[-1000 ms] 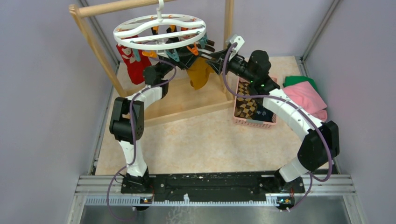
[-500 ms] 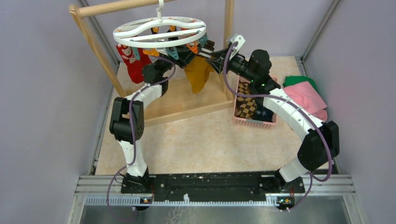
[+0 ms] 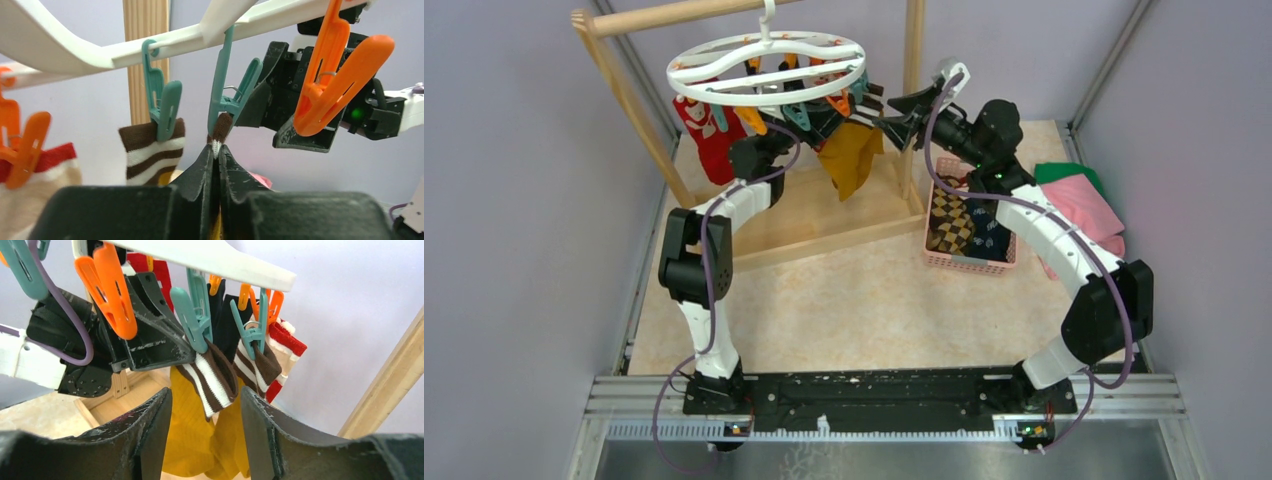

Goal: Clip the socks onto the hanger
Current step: Clamp the sock onto the hanger.

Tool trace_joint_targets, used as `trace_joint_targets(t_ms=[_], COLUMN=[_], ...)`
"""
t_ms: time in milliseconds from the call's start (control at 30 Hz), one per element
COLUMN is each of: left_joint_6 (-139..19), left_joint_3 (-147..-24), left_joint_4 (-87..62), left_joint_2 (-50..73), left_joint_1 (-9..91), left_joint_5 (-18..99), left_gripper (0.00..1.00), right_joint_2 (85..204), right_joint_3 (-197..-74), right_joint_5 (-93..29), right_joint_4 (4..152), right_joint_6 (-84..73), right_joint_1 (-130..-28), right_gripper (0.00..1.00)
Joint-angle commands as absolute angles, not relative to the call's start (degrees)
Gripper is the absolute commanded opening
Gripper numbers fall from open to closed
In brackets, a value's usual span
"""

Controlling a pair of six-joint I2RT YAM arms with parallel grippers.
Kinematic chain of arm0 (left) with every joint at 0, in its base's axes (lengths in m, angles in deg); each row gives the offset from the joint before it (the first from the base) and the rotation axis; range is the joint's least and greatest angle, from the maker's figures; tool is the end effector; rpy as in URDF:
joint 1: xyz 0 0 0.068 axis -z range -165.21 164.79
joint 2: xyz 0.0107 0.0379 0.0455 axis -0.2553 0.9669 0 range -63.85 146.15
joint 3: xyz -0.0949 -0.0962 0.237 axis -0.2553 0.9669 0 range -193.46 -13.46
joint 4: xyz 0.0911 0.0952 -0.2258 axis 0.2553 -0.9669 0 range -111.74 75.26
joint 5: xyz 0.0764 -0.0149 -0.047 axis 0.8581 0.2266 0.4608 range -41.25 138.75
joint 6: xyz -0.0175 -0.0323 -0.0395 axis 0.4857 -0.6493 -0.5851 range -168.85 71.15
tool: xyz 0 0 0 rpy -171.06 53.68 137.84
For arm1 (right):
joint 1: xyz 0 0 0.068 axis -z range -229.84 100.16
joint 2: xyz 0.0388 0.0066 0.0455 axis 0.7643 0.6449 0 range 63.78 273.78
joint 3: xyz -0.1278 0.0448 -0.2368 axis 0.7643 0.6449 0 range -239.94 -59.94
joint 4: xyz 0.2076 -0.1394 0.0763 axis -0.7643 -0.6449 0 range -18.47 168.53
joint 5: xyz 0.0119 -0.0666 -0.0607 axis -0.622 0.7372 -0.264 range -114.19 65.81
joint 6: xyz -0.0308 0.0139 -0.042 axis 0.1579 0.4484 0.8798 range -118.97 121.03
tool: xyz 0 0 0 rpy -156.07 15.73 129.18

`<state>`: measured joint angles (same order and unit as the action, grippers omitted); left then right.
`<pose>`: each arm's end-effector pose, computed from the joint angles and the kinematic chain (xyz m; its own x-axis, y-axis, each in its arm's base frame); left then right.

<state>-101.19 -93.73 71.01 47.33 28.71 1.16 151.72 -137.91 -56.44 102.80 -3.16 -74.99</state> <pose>0.3944 -0.1248 0.3654 0.0299 -0.5575 -0.8296 0.9795 0.1817 -0.0868 0.3206 0.1715 0.4197 0.1625 0.1446 -0.9761 -0.8416 0.5367 -0.0606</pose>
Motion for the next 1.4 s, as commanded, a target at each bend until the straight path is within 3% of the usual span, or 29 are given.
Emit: trace_joint_targets(t_ms=[0,300,400,533,1367], left_joint_6=[-101.35,-101.15,-101.27,-102.07,-100.8], left_joint_3=[-92.28,-90.77,-91.39,-93.34,-90.27], left_joint_4=[87.93,88.0,87.99,87.96,87.99], left_joint_2=[46.0,45.58,45.9,46.66,42.89], left_joint_1=[28.68,28.59,28.59,28.59,27.45], left_joint_5=[0.62,-0.74,-0.7,-1.47,-1.95], left_gripper=[0.17,0.23,0.17,0.0,0.0], right_joint_2=[151.05,151.39,151.69,152.05,166.13], right_joint_3=[-142.6,-142.52,-142.92,-143.64,-158.73], right_joint_5=[-58.65,-58.64,-58.97,-59.62,-86.05], right_joint_4=[105.79,106.09,106.21,106.83,125.0], right_joint_6=[-5.48,-5.89,-6.17,-6.9,-23.8], right_joint_1=[-74.71,-74.41,-74.29,-74.12,-70.85], right_gripper=[0.53,0.53,0.54,0.58,0.69])
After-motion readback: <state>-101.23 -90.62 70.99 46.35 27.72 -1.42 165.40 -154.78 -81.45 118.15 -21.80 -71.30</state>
